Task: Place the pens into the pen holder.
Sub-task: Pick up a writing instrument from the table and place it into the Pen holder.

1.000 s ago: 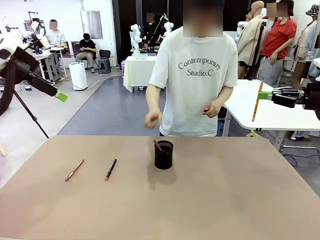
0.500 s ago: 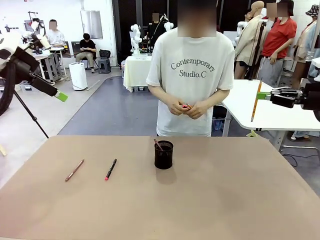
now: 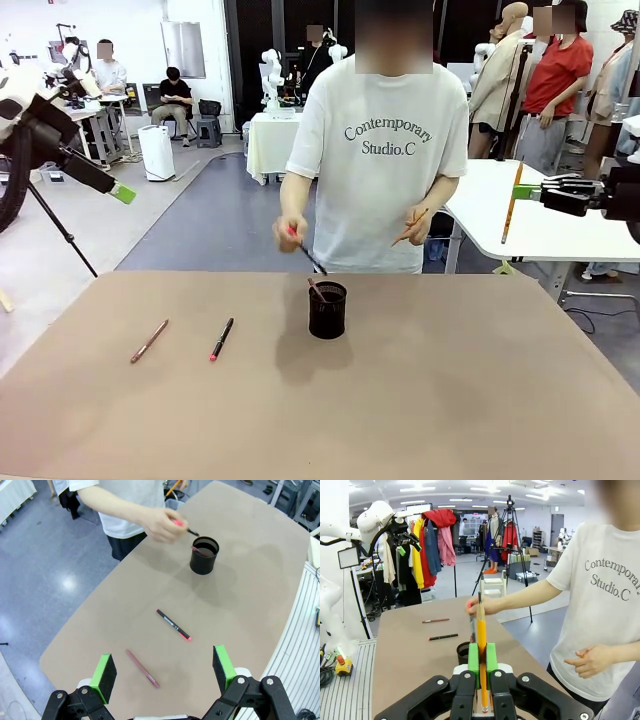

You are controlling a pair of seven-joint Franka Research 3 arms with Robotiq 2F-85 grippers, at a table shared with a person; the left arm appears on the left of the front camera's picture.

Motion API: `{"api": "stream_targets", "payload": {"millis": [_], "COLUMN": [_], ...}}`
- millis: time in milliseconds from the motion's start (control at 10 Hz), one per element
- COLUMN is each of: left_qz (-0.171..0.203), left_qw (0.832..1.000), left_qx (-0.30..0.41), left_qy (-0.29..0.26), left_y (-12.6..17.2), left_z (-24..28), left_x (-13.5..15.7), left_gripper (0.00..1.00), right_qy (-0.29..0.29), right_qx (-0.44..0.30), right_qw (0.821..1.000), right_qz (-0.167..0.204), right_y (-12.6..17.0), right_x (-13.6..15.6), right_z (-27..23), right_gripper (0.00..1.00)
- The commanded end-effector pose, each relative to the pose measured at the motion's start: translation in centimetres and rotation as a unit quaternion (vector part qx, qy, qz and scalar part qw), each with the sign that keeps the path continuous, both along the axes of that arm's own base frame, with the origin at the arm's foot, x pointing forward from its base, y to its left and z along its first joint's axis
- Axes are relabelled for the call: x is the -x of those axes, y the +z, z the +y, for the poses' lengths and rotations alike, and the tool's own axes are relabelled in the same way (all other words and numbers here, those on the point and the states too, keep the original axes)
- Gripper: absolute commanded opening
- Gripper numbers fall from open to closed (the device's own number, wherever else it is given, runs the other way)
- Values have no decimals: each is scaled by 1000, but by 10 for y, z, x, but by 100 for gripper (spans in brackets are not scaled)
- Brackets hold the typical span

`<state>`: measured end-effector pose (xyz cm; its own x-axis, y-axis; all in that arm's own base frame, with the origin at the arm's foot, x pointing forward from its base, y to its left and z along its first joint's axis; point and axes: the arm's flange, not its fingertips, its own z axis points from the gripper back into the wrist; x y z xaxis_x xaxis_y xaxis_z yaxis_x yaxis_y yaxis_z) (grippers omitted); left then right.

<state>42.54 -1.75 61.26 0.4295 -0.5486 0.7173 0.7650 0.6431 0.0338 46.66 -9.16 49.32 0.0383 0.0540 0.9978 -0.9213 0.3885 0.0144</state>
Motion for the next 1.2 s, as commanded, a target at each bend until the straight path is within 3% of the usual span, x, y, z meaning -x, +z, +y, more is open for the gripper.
{"api": "stream_targets", "payload": {"millis": [0, 1100], "left_qz": [-1, -1], "left_qw": [1000, 1000], "left_qx": [3, 3], "left_qy": [-5, -5], "left_y": [1, 1], "left_z": [1, 1], "left_x": [1, 1], "left_gripper": [100, 100], "right_qy": [3, 3], "right_qx": [0, 0], "right_qw": [1000, 1000], "right_qz": [-2, -2], "right_y": [2, 2], "right_x": [0, 0], "right_z": [2, 2], "right_gripper": [0, 0]}}
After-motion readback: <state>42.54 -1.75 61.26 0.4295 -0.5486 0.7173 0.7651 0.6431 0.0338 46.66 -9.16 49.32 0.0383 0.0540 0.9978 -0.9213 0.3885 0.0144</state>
